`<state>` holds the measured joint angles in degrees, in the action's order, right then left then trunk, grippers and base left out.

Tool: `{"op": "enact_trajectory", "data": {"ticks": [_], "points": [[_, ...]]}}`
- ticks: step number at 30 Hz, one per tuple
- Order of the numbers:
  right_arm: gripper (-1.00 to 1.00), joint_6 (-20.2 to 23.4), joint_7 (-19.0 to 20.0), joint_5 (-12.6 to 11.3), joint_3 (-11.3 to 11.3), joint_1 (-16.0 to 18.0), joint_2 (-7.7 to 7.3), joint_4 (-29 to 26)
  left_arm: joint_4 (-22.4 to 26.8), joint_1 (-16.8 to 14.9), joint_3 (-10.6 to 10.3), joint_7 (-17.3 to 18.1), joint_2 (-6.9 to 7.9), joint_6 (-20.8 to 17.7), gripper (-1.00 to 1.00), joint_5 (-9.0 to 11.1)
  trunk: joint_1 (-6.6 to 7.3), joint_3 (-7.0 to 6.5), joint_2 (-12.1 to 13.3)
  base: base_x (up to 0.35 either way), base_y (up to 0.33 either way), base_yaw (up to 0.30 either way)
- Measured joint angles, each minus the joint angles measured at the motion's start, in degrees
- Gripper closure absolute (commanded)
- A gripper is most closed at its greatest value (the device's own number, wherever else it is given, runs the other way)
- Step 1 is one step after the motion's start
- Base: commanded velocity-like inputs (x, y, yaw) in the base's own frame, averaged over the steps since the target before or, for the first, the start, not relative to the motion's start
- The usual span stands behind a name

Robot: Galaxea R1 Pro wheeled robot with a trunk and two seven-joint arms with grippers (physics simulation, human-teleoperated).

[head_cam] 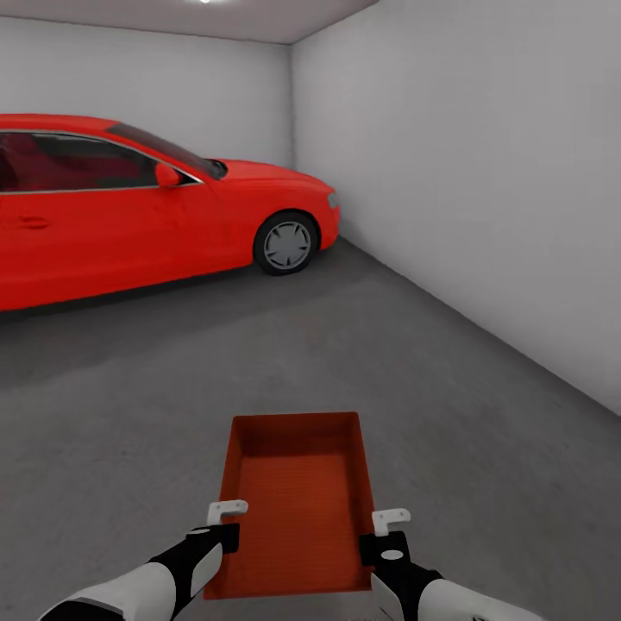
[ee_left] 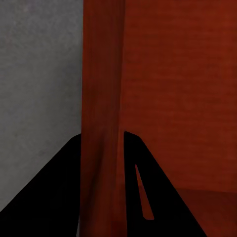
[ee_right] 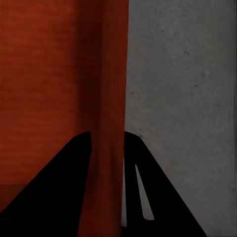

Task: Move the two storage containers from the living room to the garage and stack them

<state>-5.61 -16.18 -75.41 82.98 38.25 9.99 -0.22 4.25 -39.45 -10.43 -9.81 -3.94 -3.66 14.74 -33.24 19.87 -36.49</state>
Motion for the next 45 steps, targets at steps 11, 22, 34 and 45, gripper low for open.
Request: {"op": "enact_trajectory", "data": {"ticks": [11,22,34,45], "points": [[1.00,0.0,0.0,0.0,0.0,0.0,0.00,0.0,0.0,0.0,0.0,0.0,0.00,0.0,1.00,0.0,0.00,0.00,0.0,0.000,0.000,-0.286],[1.00,0.0,0.0,0.0,0.0,0.0,0.00,0.0,0.0,0.0,0.0,0.0,0.00,0.0,1.00,0.1,0.00,0.00,0.0,0.000,0.000,-0.286],[1.00,0.0,0.0,0.0,0.0,0.0,0.00,0.0,0.0,0.0,0.0,0.0,0.02,0.0,1.00,0.0,0.00,0.00,0.0,0.000,0.000,-0.286],[1.00,-0.1,0.0,-0.1,0.0,0.0,0.00,0.0,0.0,0.0,0.1,0.1,0.03,0.1,1.00,-0.1,0.03,0.00,0.0,0.242,0.000,-0.286]]}}
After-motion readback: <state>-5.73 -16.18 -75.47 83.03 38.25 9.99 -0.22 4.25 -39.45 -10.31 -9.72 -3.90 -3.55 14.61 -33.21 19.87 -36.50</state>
